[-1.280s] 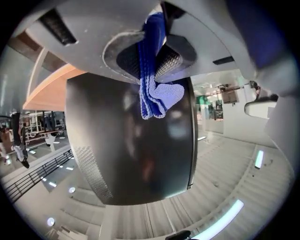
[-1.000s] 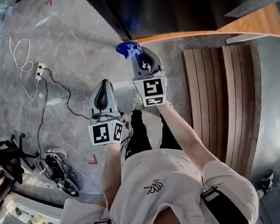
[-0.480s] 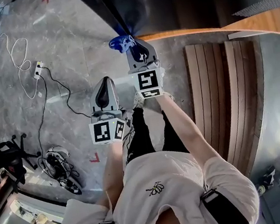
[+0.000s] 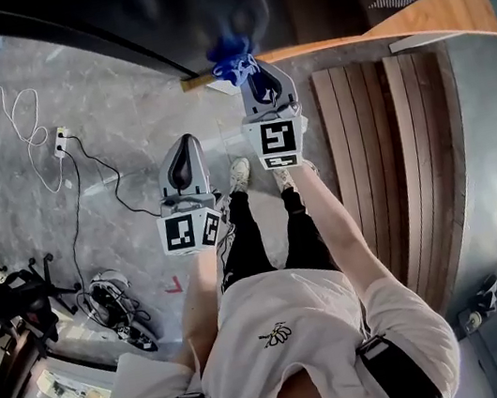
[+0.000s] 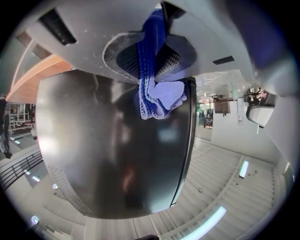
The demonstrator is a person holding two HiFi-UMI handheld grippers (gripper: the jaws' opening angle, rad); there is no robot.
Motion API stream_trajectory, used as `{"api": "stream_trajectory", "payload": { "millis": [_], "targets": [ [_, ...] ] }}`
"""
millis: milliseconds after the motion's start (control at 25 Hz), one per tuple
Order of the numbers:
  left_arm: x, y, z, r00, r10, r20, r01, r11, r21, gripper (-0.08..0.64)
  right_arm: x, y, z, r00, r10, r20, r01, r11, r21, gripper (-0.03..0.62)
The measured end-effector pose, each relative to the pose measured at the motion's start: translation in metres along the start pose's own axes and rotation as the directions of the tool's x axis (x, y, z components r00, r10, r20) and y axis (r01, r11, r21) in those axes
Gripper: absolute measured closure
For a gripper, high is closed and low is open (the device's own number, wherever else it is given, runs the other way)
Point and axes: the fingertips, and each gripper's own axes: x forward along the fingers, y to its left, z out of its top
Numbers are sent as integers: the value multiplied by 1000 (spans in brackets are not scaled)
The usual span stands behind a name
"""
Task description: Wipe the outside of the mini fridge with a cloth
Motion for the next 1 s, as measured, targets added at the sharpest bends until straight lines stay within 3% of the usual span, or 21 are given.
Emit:
{"api": "stream_trajectory", "payload": {
  "millis": [440, 680, 1000],
  "targets": [
    [34, -51, -10, 999, -51, -20, 51, 999, 4, 555, -34, -130, -20, 983, -181, -18, 181, 982, 43, 529],
    [49, -69, -10, 996, -85, -20, 85, 996, 10, 555, -52, -196, -30, 950, -309, -37, 311, 948, 66, 531],
    [54, -71, -11, 997, -76, -24, 76, 997, 19, 555, -65, -242, -38, 922, -385, -49, 388, 920, 56, 529]
  ]
}}
